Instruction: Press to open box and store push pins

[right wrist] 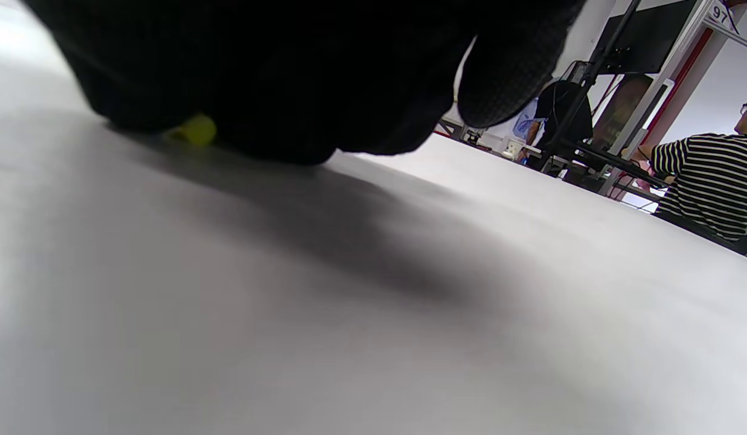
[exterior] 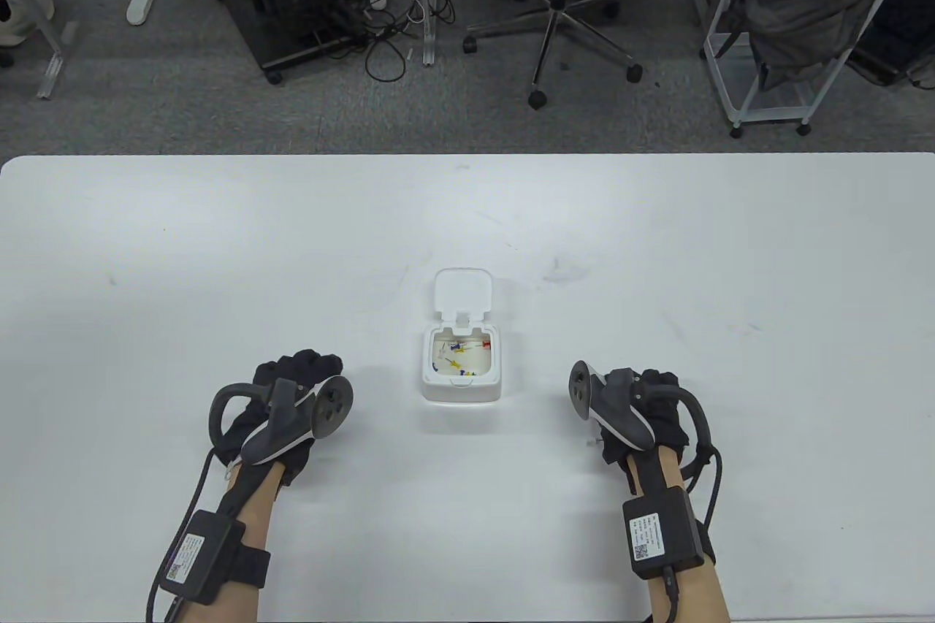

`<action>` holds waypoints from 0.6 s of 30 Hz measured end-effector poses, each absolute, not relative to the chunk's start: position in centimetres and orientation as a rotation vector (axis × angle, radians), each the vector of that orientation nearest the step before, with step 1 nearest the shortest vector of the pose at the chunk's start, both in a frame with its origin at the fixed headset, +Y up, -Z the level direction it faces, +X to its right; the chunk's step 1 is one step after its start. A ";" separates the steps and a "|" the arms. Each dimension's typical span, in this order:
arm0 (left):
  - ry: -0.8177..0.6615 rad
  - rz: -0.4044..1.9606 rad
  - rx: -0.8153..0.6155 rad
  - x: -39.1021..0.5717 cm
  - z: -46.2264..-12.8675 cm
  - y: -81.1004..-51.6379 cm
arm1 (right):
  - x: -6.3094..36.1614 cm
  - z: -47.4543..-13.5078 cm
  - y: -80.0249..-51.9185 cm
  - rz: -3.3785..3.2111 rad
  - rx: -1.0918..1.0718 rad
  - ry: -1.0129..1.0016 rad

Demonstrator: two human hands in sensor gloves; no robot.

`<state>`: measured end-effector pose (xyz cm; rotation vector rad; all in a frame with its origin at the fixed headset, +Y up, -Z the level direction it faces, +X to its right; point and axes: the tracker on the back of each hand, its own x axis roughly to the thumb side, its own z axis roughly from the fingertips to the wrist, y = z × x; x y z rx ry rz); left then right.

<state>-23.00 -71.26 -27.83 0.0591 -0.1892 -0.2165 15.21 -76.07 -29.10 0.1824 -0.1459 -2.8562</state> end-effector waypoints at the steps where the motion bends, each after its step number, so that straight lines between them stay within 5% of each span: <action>1: -0.189 -0.216 0.060 -23.0 -27.8 -71.3 | 15.3 -29.2 -76.1 -2.865 0.190 -0.153; 18: -0.188 -0.217 0.055 -23.0 -27.9 -71.2 | 15.3 -29.9 -74.7 -2.902 0.201 -0.174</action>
